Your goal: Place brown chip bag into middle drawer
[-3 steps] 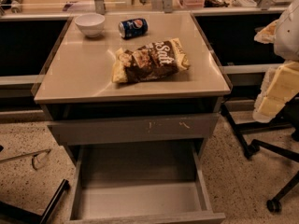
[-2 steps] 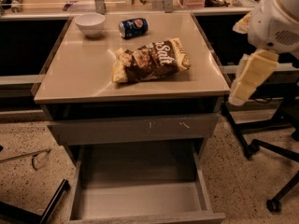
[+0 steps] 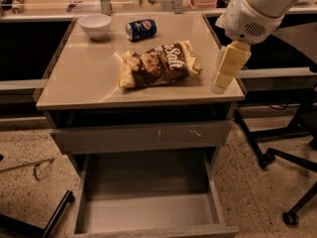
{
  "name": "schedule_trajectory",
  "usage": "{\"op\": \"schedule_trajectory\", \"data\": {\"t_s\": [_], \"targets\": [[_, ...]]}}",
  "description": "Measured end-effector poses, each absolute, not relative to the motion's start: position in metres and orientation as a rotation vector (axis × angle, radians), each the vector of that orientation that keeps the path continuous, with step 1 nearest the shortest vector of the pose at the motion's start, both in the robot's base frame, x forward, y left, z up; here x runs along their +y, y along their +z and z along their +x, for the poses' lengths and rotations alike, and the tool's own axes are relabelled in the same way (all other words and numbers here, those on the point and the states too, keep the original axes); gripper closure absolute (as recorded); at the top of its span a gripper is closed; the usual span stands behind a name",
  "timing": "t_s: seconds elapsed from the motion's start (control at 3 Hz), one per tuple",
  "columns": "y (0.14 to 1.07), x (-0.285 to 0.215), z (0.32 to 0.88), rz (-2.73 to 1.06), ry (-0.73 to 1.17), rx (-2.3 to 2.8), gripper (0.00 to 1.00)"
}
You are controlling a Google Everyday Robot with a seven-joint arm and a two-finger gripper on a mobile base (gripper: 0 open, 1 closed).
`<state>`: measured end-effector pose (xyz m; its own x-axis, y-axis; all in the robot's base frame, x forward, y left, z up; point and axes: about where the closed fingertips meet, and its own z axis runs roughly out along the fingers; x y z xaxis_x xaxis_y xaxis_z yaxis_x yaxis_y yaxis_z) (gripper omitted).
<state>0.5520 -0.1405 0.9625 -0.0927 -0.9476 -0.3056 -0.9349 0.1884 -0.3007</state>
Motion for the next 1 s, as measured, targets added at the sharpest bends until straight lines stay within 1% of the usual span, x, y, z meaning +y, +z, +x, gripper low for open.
{"op": "schedule_trajectory", "data": {"t_s": [0.33, 1.0], "targets": [[0.958, -0.138, 0.563, -1.760, -0.022, 2.022, 0.00], [0.914, -0.104, 0.667, -1.759, 0.089, 1.893, 0.00]]}}
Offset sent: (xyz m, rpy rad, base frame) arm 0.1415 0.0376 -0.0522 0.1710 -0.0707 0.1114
